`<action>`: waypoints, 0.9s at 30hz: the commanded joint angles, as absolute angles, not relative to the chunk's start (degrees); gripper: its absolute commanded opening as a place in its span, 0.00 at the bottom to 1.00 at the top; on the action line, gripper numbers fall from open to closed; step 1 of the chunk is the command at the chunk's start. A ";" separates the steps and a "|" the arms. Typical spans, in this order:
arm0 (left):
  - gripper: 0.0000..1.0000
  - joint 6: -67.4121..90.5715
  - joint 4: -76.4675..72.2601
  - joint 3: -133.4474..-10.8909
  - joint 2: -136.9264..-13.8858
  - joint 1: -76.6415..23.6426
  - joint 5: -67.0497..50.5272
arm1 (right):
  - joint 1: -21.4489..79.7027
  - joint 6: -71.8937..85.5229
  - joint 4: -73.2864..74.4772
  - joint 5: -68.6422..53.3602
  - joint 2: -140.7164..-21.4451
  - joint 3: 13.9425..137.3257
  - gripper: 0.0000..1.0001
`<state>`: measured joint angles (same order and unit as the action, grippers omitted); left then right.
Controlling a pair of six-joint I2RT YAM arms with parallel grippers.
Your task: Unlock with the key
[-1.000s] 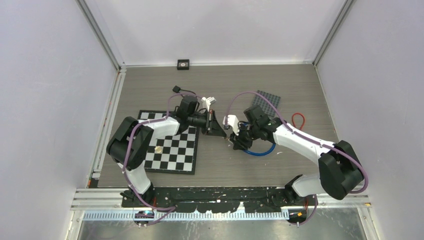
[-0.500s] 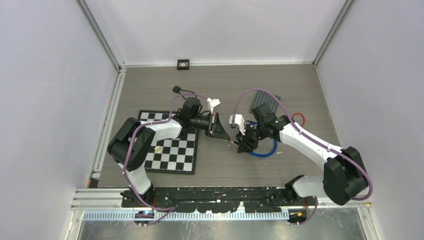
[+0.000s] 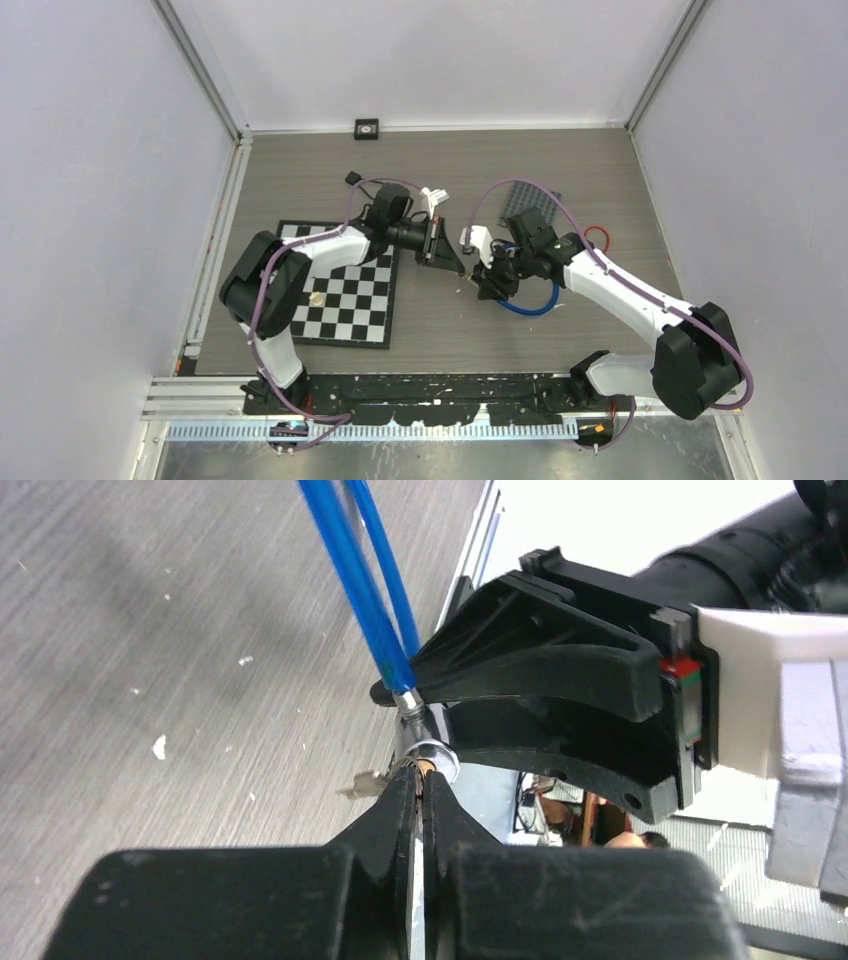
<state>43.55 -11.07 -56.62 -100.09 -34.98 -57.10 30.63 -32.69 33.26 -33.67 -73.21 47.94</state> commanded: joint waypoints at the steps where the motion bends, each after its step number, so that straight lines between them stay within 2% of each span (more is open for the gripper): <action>1: 0.00 51.11 -5.38 -60.07 -104.77 -36.36 -61.02 | 31.63 -30.91 19.65 -22.70 -69.50 48.69 0.00; 8: 0.00 61.12 -9.68 -60.33 -108.67 -36.91 -63.14 | 34.54 -31.64 17.14 -14.75 -70.96 48.20 0.00; 16: 0.00 64.39 -17.01 -59.87 -110.02 -39.52 -63.18 | 34.71 -30.68 17.32 -16.64 -71.47 48.62 0.00; 20: 0.00 56.48 -18.00 -59.00 -108.89 -38.93 -63.38 | 32.83 -30.36 18.83 -21.60 -70.73 48.73 0.00; 27: 0.00 33.46 -8.28 -59.30 -103.71 -38.61 -62.54 | 28.11 -28.58 21.82 -33.62 -70.65 49.55 0.01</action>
